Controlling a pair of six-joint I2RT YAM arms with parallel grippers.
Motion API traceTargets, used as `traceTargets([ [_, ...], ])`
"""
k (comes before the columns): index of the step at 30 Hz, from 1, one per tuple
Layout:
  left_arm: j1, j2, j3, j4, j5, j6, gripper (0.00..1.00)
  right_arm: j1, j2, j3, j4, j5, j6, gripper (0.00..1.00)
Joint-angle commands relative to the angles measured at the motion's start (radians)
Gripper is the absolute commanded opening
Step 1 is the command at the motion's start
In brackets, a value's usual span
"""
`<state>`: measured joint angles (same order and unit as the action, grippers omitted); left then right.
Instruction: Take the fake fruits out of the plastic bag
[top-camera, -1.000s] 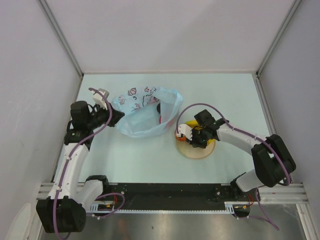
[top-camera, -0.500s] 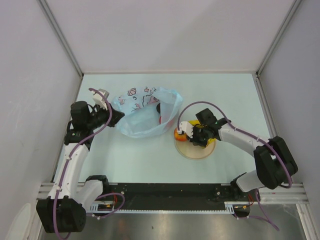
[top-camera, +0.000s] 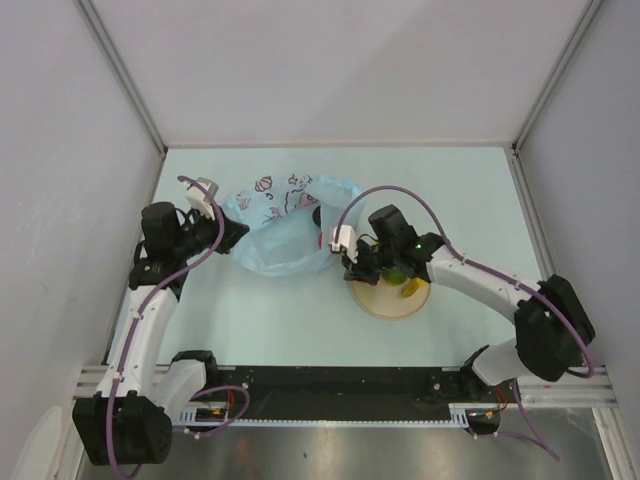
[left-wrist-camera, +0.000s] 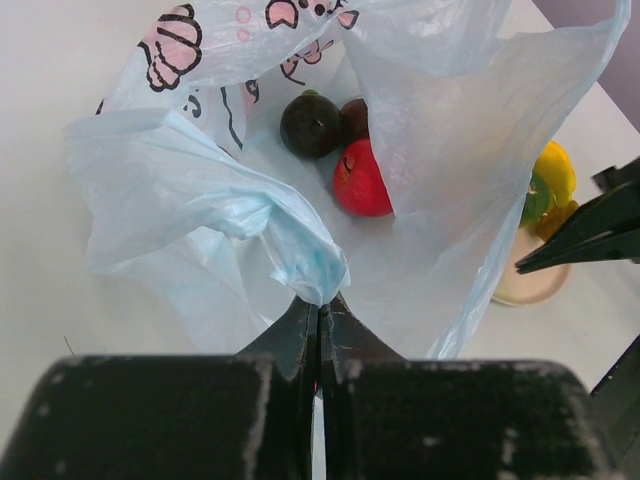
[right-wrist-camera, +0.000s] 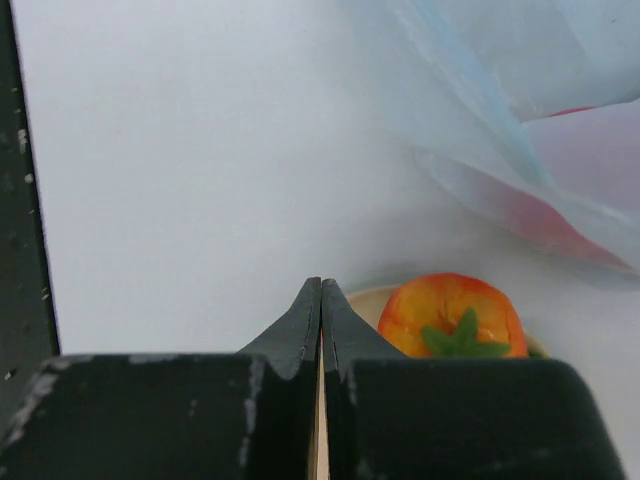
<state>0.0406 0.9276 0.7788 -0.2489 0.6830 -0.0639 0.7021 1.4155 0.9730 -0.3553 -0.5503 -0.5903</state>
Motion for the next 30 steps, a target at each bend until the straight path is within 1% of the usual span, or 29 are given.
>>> traceTargets([
  [1,0.007,-0.015,0.017,0.023,0.004,-0.011,0.0,0.03,0.086,0.023,0.189,0.087,0.121,0.0],
  [3,0.01,-0.018,0.014,0.025,0.003,-0.011,0.0,0.04,0.105,0.023,0.245,0.118,0.112,0.0],
  [8,0.027,-0.041,0.001,0.026,0.004,-0.02,0.0,0.06,0.154,0.03,0.262,0.188,0.08,0.0],
  [14,0.033,-0.055,-0.019,0.026,0.007,-0.028,0.0,0.057,0.168,0.024,0.205,0.227,0.031,0.0],
  [25,0.035,-0.044,-0.013,0.042,0.012,-0.036,0.0,0.031,0.168,-0.006,0.185,0.268,-0.048,0.0],
  [30,0.035,-0.041,-0.015,0.045,0.01,-0.037,0.0,0.02,0.158,-0.026,0.188,0.291,-0.059,0.0],
])
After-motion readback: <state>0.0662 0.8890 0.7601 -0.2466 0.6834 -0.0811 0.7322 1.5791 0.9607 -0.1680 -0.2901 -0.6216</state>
